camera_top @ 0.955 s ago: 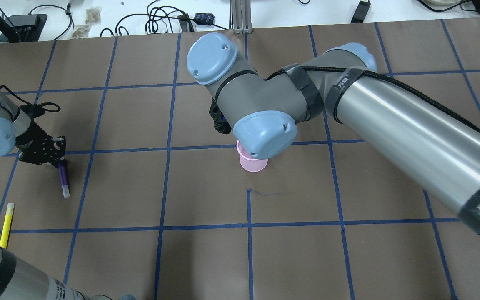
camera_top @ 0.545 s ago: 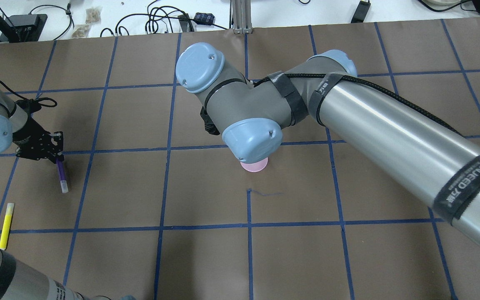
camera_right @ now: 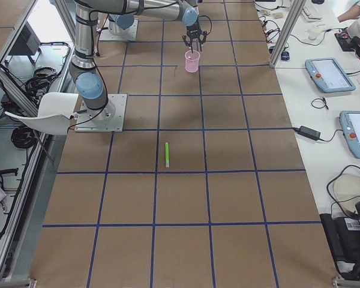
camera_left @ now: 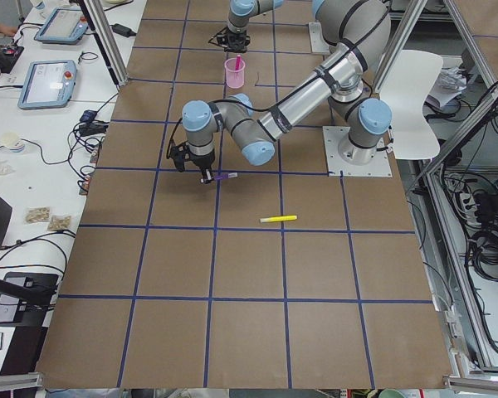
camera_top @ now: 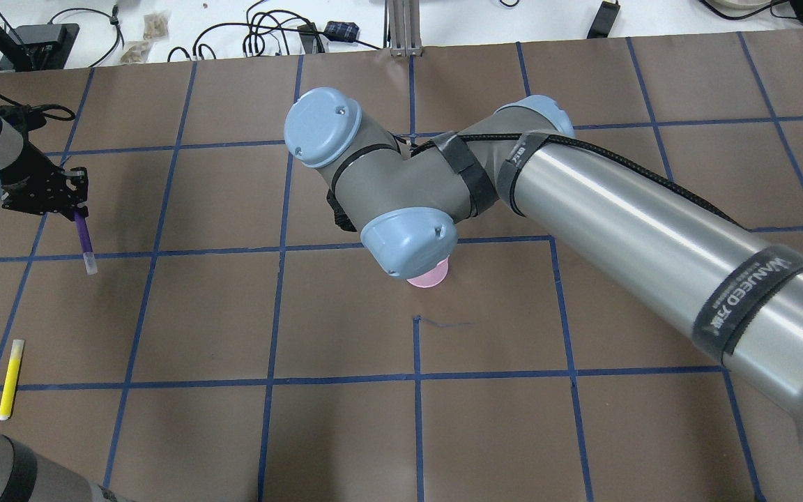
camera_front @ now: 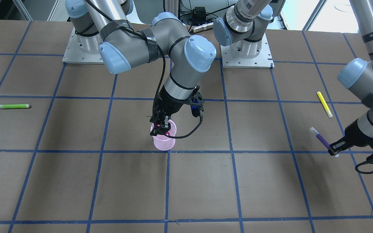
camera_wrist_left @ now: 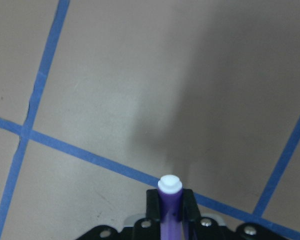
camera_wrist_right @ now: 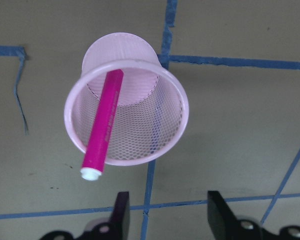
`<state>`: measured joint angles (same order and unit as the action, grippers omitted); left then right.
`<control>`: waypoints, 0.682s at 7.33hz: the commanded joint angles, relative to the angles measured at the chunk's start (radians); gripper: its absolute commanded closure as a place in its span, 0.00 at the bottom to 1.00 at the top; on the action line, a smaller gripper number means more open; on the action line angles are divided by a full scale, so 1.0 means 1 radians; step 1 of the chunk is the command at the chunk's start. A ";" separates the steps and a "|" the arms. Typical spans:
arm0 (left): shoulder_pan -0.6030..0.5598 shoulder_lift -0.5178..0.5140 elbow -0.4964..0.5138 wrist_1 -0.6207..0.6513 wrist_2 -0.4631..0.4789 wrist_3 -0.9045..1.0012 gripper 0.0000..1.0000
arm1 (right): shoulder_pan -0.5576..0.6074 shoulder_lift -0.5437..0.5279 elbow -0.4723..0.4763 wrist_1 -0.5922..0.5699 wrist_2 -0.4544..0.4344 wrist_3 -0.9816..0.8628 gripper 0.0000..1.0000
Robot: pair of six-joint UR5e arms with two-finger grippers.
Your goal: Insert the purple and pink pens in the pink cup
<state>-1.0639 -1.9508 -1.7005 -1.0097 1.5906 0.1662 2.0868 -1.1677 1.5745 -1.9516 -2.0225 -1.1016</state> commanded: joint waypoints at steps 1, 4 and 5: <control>-0.100 0.041 0.044 0.002 -0.003 -0.104 1.00 | -0.094 -0.082 -0.010 0.003 0.055 -0.055 0.00; -0.281 0.096 0.062 -0.007 0.000 -0.276 1.00 | -0.400 -0.251 -0.001 0.097 0.289 -0.239 0.00; -0.348 0.122 0.062 -0.006 -0.001 -0.354 1.00 | -0.472 -0.283 0.002 0.115 0.353 -0.235 0.00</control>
<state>-1.3269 -1.8593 -1.6397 -1.0165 1.5893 -0.0955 1.7223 -1.3994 1.5735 -1.8682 -1.7520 -1.3105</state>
